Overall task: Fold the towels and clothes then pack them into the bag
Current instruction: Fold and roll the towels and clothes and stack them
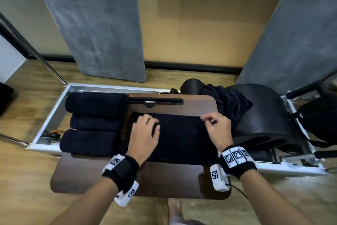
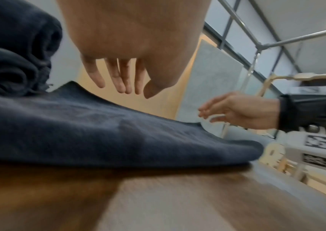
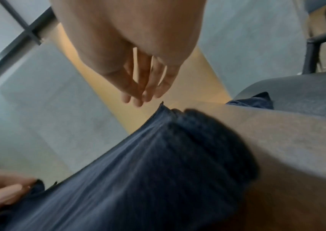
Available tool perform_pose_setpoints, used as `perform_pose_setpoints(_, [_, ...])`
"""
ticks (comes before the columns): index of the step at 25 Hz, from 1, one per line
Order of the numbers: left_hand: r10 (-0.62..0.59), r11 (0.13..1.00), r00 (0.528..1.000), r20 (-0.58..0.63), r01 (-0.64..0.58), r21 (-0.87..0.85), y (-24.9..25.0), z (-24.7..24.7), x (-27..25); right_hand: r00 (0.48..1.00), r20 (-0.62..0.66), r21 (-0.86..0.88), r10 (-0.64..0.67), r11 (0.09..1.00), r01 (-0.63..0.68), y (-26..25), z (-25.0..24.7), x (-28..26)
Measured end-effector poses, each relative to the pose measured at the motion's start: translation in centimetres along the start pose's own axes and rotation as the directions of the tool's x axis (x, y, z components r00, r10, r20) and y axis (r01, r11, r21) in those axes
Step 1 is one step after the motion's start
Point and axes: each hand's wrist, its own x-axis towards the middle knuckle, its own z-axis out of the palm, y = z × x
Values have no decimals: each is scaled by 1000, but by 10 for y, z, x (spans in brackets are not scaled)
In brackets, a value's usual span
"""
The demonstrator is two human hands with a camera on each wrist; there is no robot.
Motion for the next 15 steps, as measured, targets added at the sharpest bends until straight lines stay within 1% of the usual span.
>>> perform_pose_setpoints(1, [38,999,998,41,-39,2,7,5,-11,997,79,2,-23,1000,23,-3,3,-6])
perform_pose_setpoints(3, [61,998,984,165,-62,2,16,16,-32,974,224,-58,-23,998,37,-7,5,-16])
perform_pose_setpoints(5, [37,995,965,259,-59,79,15,22,-46,965,261,-158,-1,987,44,-6,0,-25])
perform_pose_setpoints(7, [23,984,964,265,-69,166,8,21,-50,966,260,-227,9,972,52,-7,-9,-43])
perform_pose_setpoints(9, [19,968,963,269,-85,237,5,17,-51,945,326,-264,5,961,86,-13,-14,-71])
perform_pose_setpoints(11, [-7,960,943,333,-87,267,3,16,-50,890,455,-234,-22,962,144,-23,-10,-102])
perform_pose_setpoints(13, [7,958,919,395,-119,261,5,16,-58,828,555,-163,-80,965,203,-33,-3,-131])
perform_pose_setpoints(14, [38,957,909,415,-153,247,6,15,-67,812,572,-127,-112,966,223,-36,0,-144])
perform_pose_setpoints(15, [82,951,899,429,-199,235,8,15,-79,810,569,-101,-140,966,238,-37,3,-155])
